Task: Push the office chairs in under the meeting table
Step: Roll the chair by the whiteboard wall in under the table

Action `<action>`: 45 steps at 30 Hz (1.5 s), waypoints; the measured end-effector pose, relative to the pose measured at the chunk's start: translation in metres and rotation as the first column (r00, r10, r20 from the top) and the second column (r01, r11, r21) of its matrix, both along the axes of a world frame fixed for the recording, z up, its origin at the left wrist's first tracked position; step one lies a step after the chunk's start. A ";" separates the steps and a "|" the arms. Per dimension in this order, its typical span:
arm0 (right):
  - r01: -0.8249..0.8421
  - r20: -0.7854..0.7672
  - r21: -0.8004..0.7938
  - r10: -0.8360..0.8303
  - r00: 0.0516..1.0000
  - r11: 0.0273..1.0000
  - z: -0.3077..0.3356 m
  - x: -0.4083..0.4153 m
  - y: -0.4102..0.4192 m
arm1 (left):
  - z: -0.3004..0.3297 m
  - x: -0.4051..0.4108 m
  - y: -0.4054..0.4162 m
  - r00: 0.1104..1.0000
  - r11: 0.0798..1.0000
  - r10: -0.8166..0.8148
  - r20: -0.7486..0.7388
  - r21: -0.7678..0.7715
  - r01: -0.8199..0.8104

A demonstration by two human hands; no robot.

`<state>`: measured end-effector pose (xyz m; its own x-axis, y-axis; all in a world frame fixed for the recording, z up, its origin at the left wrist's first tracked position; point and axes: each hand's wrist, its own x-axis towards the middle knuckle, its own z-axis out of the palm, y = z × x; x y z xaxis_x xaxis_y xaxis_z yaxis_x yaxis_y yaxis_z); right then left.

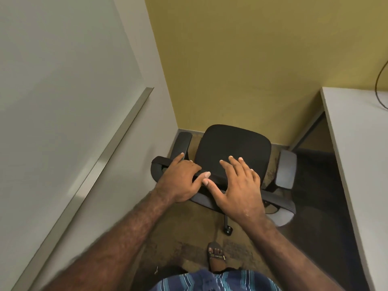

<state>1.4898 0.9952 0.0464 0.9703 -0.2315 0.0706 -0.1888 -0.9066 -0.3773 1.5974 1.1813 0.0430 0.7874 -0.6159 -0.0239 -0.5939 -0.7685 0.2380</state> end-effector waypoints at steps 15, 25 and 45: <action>0.297 -0.237 0.008 -0.287 0.928 0.955 -0.001 -0.007 -0.006 | 0.000 -0.013 -0.003 0.995 0.995 -0.100 0.006 0.005 0.100; 0.351 -0.298 -0.119 -0.371 0.880 0.929 0.004 -0.025 0.004 | 0.000 -0.029 0.003 0.977 0.974 -0.207 0.051 0.109 0.201; 0.614 -0.223 -0.057 -0.610 0.761 0.787 -0.007 -0.089 0.059 | -0.004 -0.028 0.013 0.891 0.895 -0.447 0.079 0.042 0.445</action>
